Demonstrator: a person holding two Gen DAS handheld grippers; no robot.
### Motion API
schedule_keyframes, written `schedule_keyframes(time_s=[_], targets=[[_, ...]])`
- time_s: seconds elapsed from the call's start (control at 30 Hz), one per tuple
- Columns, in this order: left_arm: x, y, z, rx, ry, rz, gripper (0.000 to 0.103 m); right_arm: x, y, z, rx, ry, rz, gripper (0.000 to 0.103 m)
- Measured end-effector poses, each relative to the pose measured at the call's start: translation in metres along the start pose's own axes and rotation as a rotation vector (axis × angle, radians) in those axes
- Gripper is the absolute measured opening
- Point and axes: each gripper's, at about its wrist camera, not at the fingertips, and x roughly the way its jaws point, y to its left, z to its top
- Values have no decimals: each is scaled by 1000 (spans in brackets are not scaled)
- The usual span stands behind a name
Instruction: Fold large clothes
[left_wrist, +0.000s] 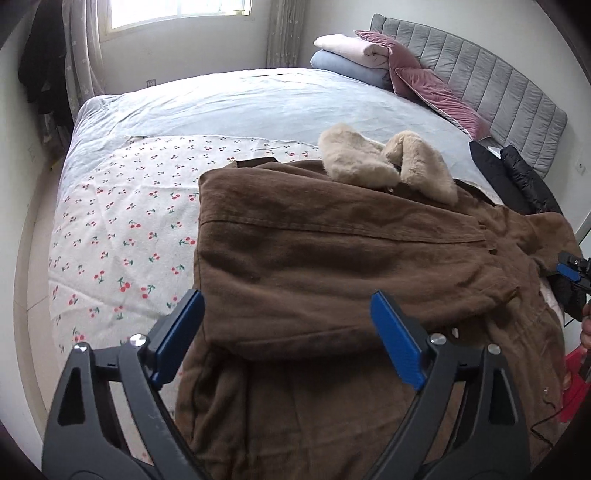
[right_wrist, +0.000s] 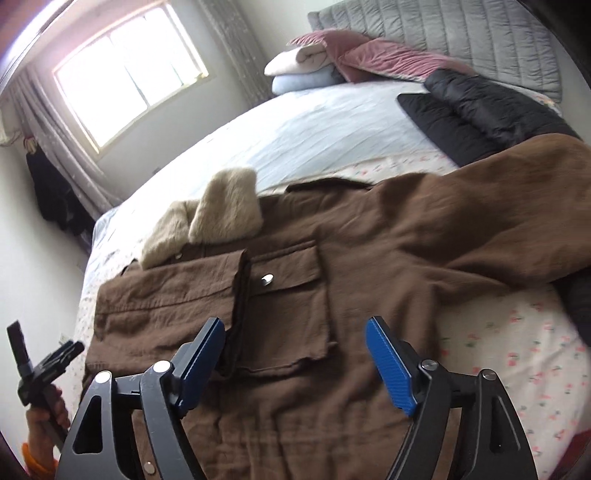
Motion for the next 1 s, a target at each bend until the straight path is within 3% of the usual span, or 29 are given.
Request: schedule_keyframes(time_s=[0.13, 0.27, 0.4, 0.53, 0.63, 0.73, 0.83, 1.0], targets=[[-30, -8, -13, -98, -1, -30, 100, -30, -37, 1, 49, -14, -18, 82], [-46, -24, -24, -101, -96, -20, 102, -55, -90, 3, 162, -24, 10, 82], [-30, -37, -36, -63, -141, -9, 102, -90, -153, 8, 289, -88, -22, 82], [-1, -38, -57, -87, -144, -56, 102, -113, -205, 16, 396, -147, -79, 82], [14, -37, -55, -84, -70, -69, 102, -117, -237, 24, 445, -170, -148, 82], [12, -25, -57, -127, -96, -90, 102, -115, -266, 30, 508, -205, -185, 82], [11, -9, -58, -203, -100, -133, 102, -105, -288, 36, 595, -239, -160, 82], [12, 14, -59, -345, -121, -177, 102, -85, -302, 50, 621, -260, -205, 82]])
